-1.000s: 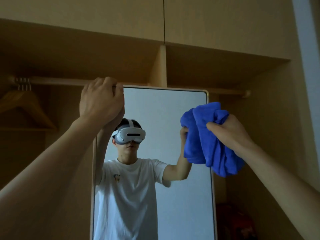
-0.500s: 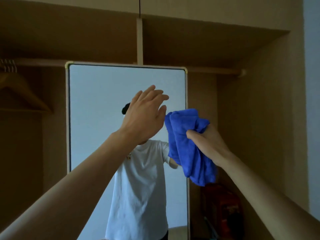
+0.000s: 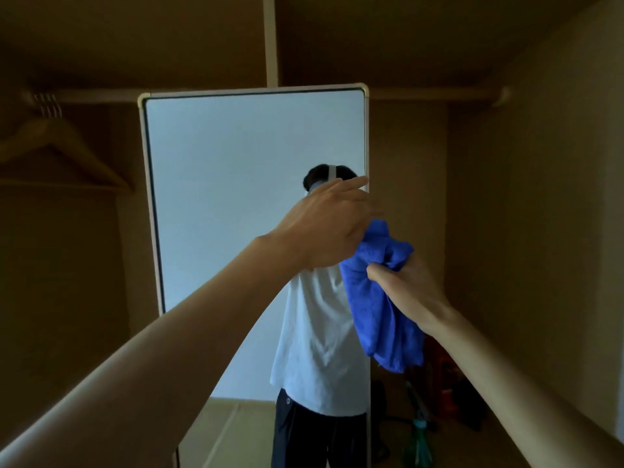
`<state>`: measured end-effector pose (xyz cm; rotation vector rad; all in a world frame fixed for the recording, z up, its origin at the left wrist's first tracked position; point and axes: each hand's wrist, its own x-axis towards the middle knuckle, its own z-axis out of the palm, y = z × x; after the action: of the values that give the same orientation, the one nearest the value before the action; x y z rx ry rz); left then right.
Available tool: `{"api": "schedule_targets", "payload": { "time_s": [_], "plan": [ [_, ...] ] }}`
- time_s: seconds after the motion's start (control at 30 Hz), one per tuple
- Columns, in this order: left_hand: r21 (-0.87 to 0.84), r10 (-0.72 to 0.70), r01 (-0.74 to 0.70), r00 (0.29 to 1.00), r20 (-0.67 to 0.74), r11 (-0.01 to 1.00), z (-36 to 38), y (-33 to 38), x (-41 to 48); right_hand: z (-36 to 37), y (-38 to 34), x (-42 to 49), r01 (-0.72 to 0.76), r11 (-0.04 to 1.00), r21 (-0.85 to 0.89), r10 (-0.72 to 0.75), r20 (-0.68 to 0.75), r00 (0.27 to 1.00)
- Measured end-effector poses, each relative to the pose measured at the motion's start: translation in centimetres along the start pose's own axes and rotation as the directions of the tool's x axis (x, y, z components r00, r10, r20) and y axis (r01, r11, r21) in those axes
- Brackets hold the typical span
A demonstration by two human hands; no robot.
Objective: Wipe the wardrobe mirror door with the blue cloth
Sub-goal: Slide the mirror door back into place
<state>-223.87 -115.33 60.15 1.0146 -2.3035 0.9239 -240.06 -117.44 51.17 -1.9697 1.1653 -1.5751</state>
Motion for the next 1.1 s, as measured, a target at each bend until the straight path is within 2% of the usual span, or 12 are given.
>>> {"api": "schedule_targets", "payload": {
  "time_s": [0.3,0.63,0.93,1.1],
  "plan": [
    [0.063,0.008,-0.006,1.0,-0.02,0.998,-1.0,1.3,-1.9,0.5,-2.1,-2.9,0.038,0.998,-0.052,-0.041,-0.059,0.997],
    [0.068,0.086,-0.085,0.996,-0.013,0.994,-4.0,0.8,-4.6,1.8,-5.9,-6.7,0.081,0.997,0.01,-0.079,-0.116,0.99],
    [0.047,0.084,-0.08,0.993,-0.085,0.996,-6.5,0.3,-7.8,3.6,-9.0,-9.6,0.114,0.993,0.016,-0.112,-0.106,0.988],
    [0.05,0.074,-0.069,0.99,-0.123,0.996,-7.9,-0.3,-9.6,4.8,-10.5,-11.0,0.117,0.991,0.069,-0.113,-0.048,0.992]
  ]
}}
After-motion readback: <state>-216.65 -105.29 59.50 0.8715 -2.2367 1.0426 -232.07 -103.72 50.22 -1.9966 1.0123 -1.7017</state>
